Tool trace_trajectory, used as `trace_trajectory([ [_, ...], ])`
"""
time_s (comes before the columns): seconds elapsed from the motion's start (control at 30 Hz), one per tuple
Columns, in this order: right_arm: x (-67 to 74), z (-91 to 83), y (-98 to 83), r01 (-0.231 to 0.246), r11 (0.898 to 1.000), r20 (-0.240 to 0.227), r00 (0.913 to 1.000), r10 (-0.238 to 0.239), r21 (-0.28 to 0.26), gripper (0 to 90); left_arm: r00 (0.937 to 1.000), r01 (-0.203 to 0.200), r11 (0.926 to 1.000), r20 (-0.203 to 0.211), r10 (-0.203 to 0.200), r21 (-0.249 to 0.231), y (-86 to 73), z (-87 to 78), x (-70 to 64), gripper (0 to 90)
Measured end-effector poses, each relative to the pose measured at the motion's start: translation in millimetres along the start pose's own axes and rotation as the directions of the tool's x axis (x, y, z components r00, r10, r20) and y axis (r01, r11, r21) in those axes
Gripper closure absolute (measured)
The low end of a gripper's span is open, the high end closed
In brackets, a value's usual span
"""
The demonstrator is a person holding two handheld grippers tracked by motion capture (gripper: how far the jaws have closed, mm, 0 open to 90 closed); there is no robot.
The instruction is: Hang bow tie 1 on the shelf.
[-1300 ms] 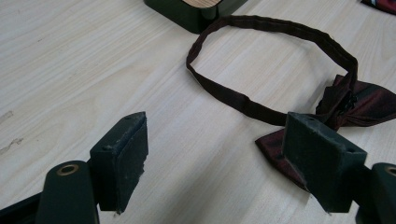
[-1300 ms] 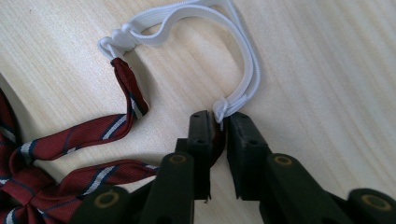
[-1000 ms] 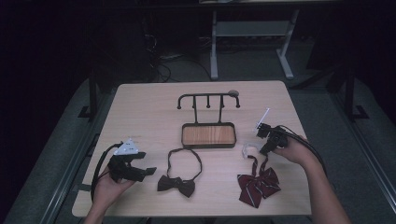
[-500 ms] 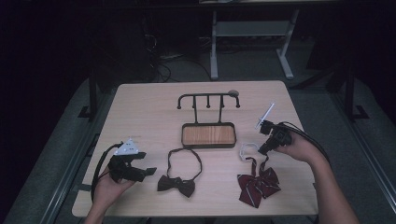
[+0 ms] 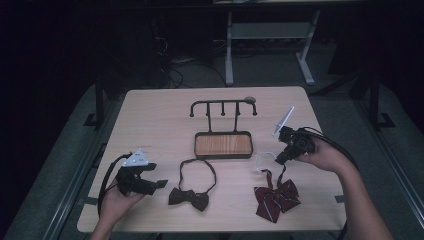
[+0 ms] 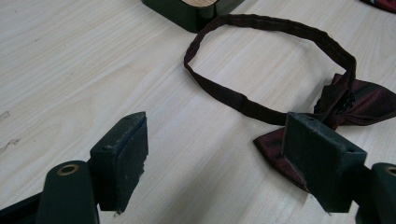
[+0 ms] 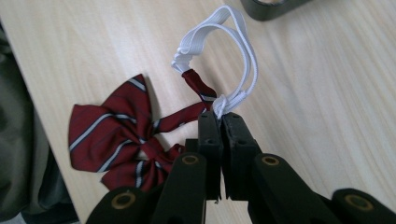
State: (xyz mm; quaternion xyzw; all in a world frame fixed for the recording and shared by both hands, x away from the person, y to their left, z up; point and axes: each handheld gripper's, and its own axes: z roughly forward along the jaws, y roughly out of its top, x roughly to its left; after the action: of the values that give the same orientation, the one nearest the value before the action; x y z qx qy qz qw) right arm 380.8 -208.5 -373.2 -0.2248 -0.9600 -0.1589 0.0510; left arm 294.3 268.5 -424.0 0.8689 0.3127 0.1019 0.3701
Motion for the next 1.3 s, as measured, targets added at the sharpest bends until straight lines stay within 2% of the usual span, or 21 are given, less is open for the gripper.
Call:
trace_trajectory([
  [0.37, 13.3, -28.2, 10.1, 0.049, 0.998, 0.02, 0.9986, -0.049, -0.04, 86.6, 1.0, 0.004, 1.0, 0.003, -0.004, 0.002, -0.2, 0.6, -0.2, 22.5],
  [0.57, 19.6, -39.3, 17.4, 0.074, 0.996, 0.035, 0.9968, -0.072, -0.043, 86.6, 1.0, 0.004, 1.0, 0.004, -0.004, 0.001, -0.2, 0.9, -0.7, 22.6],
  [1.3, 23.6, -69.5, 40.3, 0.099, 0.994, 0.078, 0.9924, -0.095, -0.045, 86.6, 1.0, 0.002, 1.0, 0.01, -0.002, -0.001, -0.4, 1.7, -0.1, 22.5],
])
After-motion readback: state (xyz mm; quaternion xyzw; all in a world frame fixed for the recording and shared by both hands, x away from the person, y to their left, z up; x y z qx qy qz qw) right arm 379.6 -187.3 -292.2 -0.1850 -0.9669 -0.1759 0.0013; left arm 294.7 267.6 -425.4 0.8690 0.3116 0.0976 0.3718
